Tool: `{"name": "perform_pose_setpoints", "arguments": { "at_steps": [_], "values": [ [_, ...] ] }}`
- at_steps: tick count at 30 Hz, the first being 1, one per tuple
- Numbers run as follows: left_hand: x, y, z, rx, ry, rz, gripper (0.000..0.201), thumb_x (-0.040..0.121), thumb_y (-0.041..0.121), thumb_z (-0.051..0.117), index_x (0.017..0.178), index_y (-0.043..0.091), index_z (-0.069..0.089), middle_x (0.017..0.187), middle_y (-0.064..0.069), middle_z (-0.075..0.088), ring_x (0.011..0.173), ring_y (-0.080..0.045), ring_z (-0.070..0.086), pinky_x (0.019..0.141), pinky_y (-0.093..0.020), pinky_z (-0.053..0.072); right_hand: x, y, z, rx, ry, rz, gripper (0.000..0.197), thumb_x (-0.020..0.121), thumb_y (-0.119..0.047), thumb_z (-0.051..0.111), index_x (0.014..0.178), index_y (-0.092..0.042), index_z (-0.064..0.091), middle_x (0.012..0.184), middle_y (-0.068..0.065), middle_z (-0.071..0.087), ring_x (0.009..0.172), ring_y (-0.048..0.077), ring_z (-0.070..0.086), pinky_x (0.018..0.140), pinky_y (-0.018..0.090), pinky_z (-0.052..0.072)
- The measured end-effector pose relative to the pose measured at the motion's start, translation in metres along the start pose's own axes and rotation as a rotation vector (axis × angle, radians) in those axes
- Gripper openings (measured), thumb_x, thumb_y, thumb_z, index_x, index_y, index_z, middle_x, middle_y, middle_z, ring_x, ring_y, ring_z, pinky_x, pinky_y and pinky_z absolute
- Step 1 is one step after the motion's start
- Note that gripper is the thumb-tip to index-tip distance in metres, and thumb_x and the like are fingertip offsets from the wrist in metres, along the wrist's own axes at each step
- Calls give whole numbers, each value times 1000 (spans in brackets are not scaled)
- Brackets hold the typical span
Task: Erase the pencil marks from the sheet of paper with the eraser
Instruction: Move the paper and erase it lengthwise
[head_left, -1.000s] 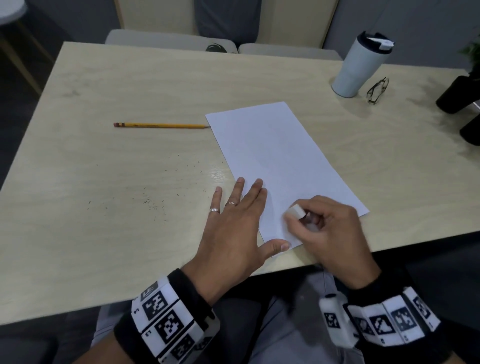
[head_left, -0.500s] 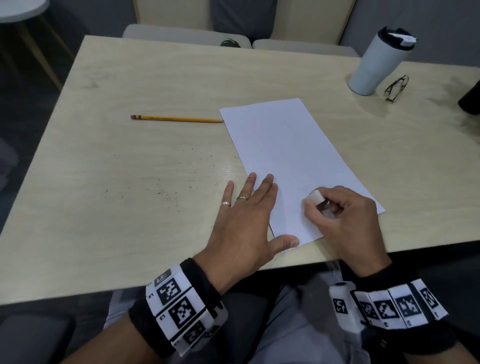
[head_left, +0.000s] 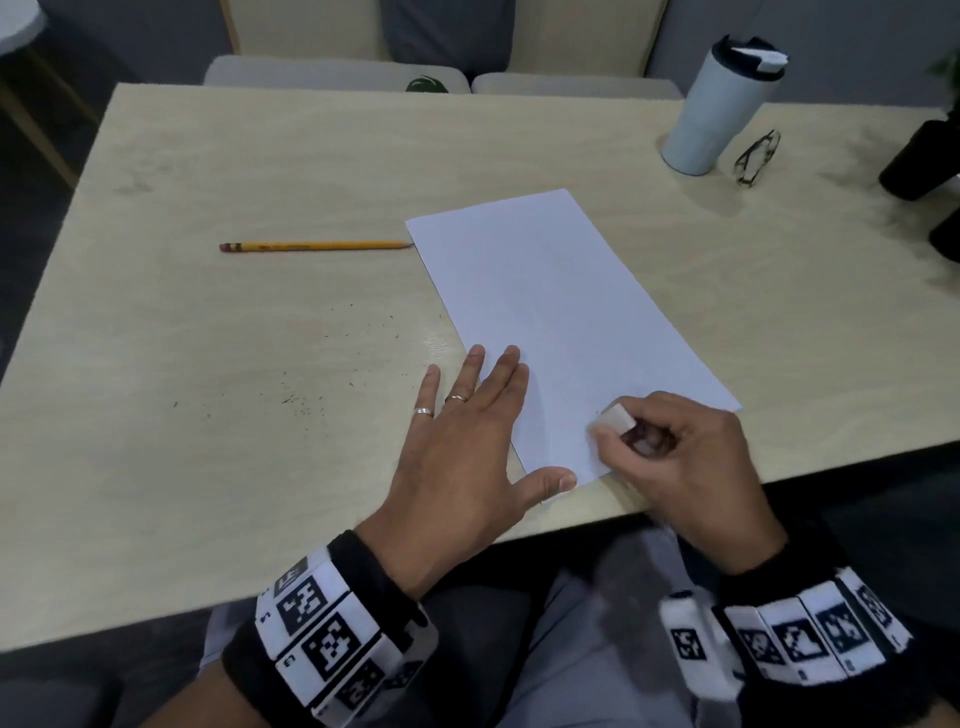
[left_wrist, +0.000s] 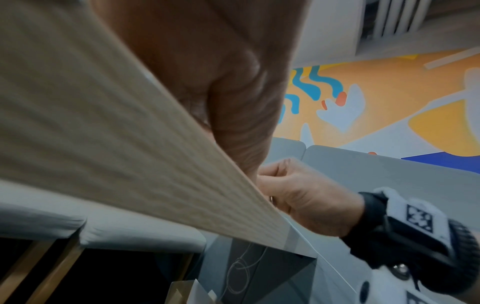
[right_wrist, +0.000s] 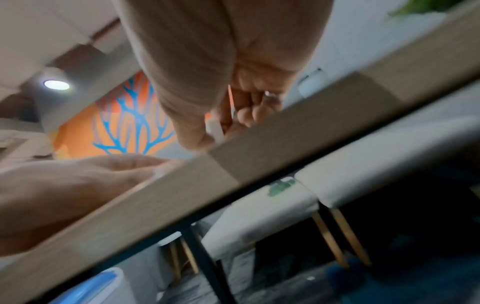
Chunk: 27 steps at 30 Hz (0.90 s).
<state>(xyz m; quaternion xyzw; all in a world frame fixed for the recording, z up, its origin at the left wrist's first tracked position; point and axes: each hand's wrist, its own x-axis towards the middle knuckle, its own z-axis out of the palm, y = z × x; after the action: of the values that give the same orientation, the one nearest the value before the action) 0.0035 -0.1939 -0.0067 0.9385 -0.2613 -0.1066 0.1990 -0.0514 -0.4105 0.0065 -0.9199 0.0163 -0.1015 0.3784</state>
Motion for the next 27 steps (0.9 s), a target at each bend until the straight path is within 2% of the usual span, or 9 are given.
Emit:
{"name": "perform_pose_setpoints", "arguments": {
  "at_steps": [3,6,8,12,17,19,21,25,27],
  "values": [
    [1,1,1,-3,2,-7,107,87,87,35,169,27,1,173,17,-18,157,-7,-26,128,-44,-17,14,19,-17,-76,103,20,24,87,-10,82,70,-9,66,65,1,50,64,18,47,63,29,41],
    [1,0,0,-11,7,-8,109,86,88,38,168,28,0,172,18,-18,156,-5,-28,128,-42,-18,0,-2,-6,-57,-10,-59,19,87,-16,82,73,-16,69,66,-4,53,67,18,52,65,28,42],
    [2,1,0,-27,11,-7,111,85,88,42,168,28,-1,172,18,-16,156,-5,-26,127,-40,-19,-11,-8,3,-95,-49,-101,23,87,-18,80,70,-19,64,65,-8,48,68,16,50,64,26,40],
    [2,3,-2,-15,9,-14,112,85,87,40,168,26,-2,172,16,-18,156,-6,-26,127,-41,-20,0,12,-16,-153,66,-79,29,87,-13,80,69,-19,58,65,-6,47,68,17,49,64,27,37],
    [2,2,-2,-22,0,-14,115,83,90,38,168,25,-3,172,15,-19,156,-6,-27,126,-40,-20,-22,-8,0,-105,-72,-100,21,88,-18,79,71,-15,66,66,-4,49,67,18,49,63,32,42],
    [2,2,-2,-18,-1,-10,114,84,89,39,169,24,-2,173,15,-18,157,-7,-26,127,-41,-19,-14,10,-12,-65,-15,-15,25,88,-13,82,69,-13,65,65,-2,49,66,20,48,63,33,41],
    [2,2,-2,-16,3,-10,113,86,88,40,169,24,-1,173,15,-17,157,-7,-25,128,-42,-18,-5,15,-22,-114,48,-13,24,88,-12,81,70,-11,65,64,1,51,65,21,49,63,35,42],
    [2,2,-2,-31,2,-4,113,85,88,40,169,24,-2,173,15,-18,157,-7,-26,128,-42,-18,-19,-7,-3,-79,-82,-99,24,90,-18,81,71,-11,68,66,0,52,67,20,51,63,36,43],
    [2,2,-2,-39,4,-2,113,86,87,42,169,24,-1,173,15,-16,157,-7,-25,128,-42,-18,-23,0,-6,-36,-85,-59,22,90,-18,82,73,-12,69,67,0,53,66,20,51,62,40,44]
  ]
}}
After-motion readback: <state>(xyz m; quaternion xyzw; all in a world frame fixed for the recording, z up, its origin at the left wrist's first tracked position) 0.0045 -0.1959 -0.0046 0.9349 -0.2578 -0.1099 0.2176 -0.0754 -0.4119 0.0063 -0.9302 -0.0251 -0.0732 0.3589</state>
